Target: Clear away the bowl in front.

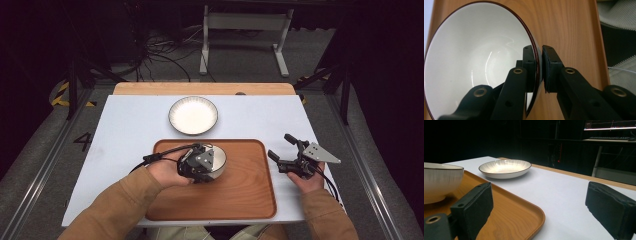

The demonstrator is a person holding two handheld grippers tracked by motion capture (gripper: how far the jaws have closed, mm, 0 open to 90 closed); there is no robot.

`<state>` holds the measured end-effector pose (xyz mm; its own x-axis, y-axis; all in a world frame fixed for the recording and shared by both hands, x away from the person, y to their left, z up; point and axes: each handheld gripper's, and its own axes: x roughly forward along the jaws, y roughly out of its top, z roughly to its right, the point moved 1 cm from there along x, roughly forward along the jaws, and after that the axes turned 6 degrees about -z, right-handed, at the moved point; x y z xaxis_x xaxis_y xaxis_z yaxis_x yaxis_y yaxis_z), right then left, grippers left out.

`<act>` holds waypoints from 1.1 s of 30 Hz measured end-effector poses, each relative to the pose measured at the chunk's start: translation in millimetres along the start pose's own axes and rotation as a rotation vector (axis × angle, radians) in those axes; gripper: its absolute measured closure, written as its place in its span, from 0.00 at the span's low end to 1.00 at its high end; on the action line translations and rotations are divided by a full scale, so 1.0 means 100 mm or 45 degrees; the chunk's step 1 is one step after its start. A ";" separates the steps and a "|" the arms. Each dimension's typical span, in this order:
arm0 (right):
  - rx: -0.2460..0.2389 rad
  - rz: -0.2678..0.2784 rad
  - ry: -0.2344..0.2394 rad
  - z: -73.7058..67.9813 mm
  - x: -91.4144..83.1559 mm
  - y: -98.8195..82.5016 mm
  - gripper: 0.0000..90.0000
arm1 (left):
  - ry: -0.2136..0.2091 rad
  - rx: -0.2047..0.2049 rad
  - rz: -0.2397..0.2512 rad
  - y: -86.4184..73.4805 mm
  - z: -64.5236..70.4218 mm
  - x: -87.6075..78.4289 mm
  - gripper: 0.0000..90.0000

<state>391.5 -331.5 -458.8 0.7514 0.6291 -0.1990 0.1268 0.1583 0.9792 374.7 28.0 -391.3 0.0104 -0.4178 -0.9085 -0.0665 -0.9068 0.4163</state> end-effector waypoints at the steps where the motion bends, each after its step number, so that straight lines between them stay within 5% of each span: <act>1: 0.001 0.000 0.000 0.00 0.00 0.00 0.09 | -0.001 0.002 -0.008 0.00 0.00 0.01 0.91; 10: 0.003 0.000 -0.001 0.00 0.00 0.00 0.09 | -0.017 -0.005 -0.025 -0.03 0.02 0.04 0.91; 18: -0.001 -0.001 -0.001 0.00 0.00 0.00 0.09 | -0.075 -0.017 -0.057 -0.04 0.04 0.10 0.92; 22: 0.000 -0.001 -0.001 0.00 0.00 0.00 0.09 | -0.129 -0.035 -0.024 -0.05 0.05 0.10 0.91; 28: 0.000 -0.001 -0.002 0.00 0.00 0.00 0.09 | -0.150 -0.042 -0.007 -0.05 0.06 0.08 0.85; 33: 0.002 0.000 -0.001 0.00 0.00 0.00 0.09 | -0.156 -0.093 0.051 -0.06 0.07 0.04 0.65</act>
<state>391.5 -331.5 -458.9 0.7520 0.6284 -0.1993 0.1280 0.1574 0.9792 368.3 32.5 -397.3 -0.1132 -0.4476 -0.8871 0.0086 -0.8932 0.4496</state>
